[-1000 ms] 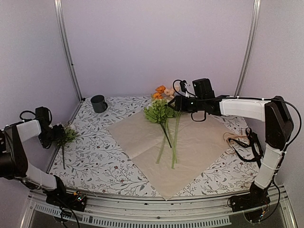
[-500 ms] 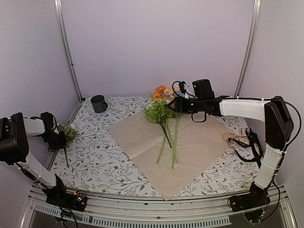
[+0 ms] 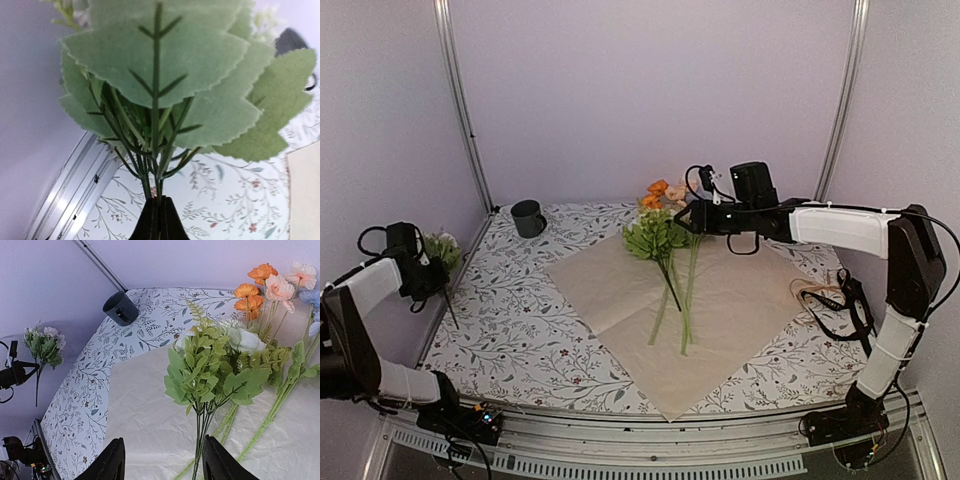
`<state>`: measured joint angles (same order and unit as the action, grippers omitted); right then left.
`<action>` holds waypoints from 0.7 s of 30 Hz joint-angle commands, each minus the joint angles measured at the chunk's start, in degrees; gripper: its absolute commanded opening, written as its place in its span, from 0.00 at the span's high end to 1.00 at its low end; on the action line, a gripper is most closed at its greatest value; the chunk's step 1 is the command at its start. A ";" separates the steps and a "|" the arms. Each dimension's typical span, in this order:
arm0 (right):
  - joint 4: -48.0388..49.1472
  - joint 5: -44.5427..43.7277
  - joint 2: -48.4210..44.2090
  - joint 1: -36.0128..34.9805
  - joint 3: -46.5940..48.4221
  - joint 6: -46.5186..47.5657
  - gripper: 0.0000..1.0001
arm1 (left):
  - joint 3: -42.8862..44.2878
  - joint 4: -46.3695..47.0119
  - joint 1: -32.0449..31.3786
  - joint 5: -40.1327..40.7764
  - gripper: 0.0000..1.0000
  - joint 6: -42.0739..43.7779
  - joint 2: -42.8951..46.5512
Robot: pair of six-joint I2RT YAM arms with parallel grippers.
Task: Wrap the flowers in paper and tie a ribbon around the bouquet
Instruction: Pick up the fake flower from the corner of the board, then pass from the left arm to the right
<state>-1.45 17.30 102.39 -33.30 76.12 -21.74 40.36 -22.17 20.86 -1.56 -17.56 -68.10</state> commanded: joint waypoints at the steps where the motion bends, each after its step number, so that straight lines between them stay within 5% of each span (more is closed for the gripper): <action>1: 3.01 6.35 -4.86 0.16 -1.17 4.04 0.47 | 2.11 4.43 -10.95 6.48 1.00 -2.26 15.35; 5: 8.14 18.07 -5.48 -1.62 -1.02 7.86 0.47 | 2.40 12.22 -23.69 4.30 1.00 -3.97 25.47; 9: 8.92 28.58 -2.98 -5.95 3.13 12.78 0.47 | 1.32 22.92 -35.43 -0.61 1.00 -8.71 25.02; 15: 15.47 34.90 2.04 -9.22 6.69 7.09 0.43 | -2.86 56.06 -54.26 -3.93 1.00 -9.70 14.03; 21: 22.47 35.98 3.83 -10.32 5.87 0.35 0.24 | -1.24 78.31 -58.69 -12.45 1.00 -17.55 -4.28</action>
<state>14.52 50.46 104.66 -43.48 81.78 -16.71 38.59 33.67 -36.60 -7.46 -28.69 -64.38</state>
